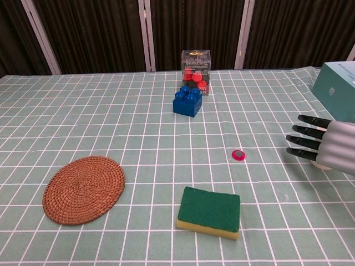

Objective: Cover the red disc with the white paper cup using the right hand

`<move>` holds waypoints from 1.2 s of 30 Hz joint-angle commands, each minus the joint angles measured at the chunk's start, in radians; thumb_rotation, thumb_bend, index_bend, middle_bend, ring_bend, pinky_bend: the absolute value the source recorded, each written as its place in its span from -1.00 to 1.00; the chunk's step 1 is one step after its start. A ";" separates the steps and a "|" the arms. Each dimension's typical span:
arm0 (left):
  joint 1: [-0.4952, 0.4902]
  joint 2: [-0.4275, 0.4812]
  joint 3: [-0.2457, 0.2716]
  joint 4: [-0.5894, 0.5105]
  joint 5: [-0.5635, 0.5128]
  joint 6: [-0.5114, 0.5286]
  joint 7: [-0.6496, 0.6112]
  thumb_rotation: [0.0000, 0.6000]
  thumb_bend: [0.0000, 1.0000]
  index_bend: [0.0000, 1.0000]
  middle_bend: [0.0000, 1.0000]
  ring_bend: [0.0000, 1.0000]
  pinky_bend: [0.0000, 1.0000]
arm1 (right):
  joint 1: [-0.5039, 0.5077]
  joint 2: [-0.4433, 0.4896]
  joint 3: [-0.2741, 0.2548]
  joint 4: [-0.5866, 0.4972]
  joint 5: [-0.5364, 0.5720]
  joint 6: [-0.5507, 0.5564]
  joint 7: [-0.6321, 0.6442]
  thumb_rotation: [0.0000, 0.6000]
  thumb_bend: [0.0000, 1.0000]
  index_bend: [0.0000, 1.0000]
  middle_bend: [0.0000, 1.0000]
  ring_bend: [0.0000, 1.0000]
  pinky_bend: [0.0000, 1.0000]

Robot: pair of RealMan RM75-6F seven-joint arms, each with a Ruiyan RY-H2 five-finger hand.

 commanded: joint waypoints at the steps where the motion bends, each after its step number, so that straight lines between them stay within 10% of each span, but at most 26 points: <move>1: 0.000 0.001 0.000 -0.001 0.000 0.003 0.000 1.00 -1.00 -1.00 -1.00 -1.00 -1.00 | 0.010 -0.030 0.002 0.040 0.027 -0.001 -0.057 1.00 -1.00 -1.00 -1.00 -1.00 -1.00; 5: -0.003 0.001 0.001 0.000 -0.006 -0.001 -0.002 1.00 -1.00 -1.00 -1.00 -1.00 -1.00 | 0.015 -0.052 0.002 0.079 0.043 0.019 -0.121 1.00 -1.00 -1.00 -1.00 -1.00 -0.90; 11: -0.007 -0.002 0.004 0.001 -0.014 -0.008 0.003 1.00 -1.00 -1.00 -1.00 -1.00 -1.00 | 0.033 -0.072 -0.021 0.136 0.025 0.044 -0.090 1.00 -0.61 -0.75 -0.48 -0.78 -0.12; 17: -0.009 -0.003 0.009 -0.003 -0.021 -0.015 0.013 1.00 -1.00 -1.00 -1.00 -1.00 -1.00 | 0.053 -0.069 -0.050 0.179 -0.028 0.089 0.050 1.00 -0.41 -0.71 -0.40 -0.68 -0.02; 27: -0.009 0.005 0.014 -0.015 -0.024 -0.014 0.010 1.00 -1.00 -1.00 -1.00 -1.00 -1.00 | 0.107 -0.012 -0.019 0.074 -0.056 0.218 0.573 1.00 -0.44 -0.64 -0.26 -0.52 0.11; 36: -0.011 0.017 0.018 -0.021 -0.026 -0.016 -0.007 1.00 -1.00 -1.00 -1.00 -1.00 -1.00 | 0.182 0.025 0.005 -0.034 0.025 0.114 1.002 1.00 -0.34 -0.64 -0.24 -0.52 0.11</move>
